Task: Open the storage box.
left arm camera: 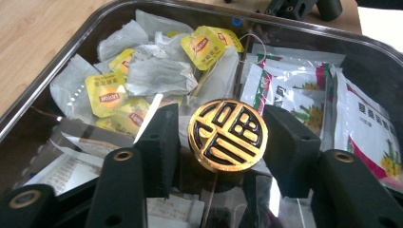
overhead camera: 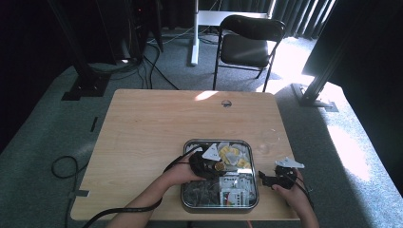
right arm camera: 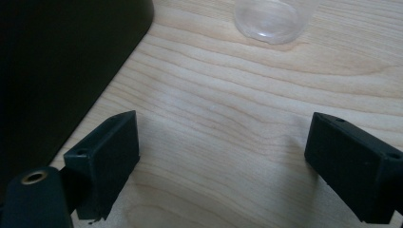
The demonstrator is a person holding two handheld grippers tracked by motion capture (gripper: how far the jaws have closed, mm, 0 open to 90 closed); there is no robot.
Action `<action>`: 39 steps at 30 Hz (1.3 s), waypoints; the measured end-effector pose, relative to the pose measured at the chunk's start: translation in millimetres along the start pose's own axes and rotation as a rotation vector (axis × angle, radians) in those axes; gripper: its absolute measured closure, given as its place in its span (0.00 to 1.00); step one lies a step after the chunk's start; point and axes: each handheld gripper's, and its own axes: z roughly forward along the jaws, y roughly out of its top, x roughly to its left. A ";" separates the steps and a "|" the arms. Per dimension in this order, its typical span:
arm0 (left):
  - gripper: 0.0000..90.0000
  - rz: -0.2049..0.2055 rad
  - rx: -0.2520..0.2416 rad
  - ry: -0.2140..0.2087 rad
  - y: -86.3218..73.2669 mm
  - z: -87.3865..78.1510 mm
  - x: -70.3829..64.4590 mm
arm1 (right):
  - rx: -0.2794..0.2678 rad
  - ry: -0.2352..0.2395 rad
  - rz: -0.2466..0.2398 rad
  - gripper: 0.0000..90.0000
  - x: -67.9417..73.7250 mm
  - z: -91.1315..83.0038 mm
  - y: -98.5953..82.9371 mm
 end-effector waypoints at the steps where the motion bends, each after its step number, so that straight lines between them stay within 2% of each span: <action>1: 0.59 0.001 0.001 0.005 0.6 0.3 -0.5 | 0.000 0.000 0.000 0.12 0.0 0.0 0.0; 3: 0.64 -0.011 0.001 0.004 1.9 1.3 -1.6 | 0.000 0.000 0.001 0.12 0.1 0.0 0.0; 9: 0.66 -0.028 -0.017 -0.007 0.1 0.5 -1.1 | 0.000 0.000 0.001 0.12 0.0 0.0 0.0; 16: 0.66 -0.018 -0.010 -0.004 5.9 -4.0 -1.7 | 0.000 0.000 0.000 0.12 0.0 0.0 0.0; 24: 0.66 -0.006 -0.017 0.002 15.5 -16.5 0.2 | 0.000 0.000 0.000 0.12 -0.1 0.0 0.0; 39: 0.66 -0.042 -0.022 0.035 7.2 -37.6 12.2 | 0.000 0.000 0.000 0.12 -0.1 0.0 0.1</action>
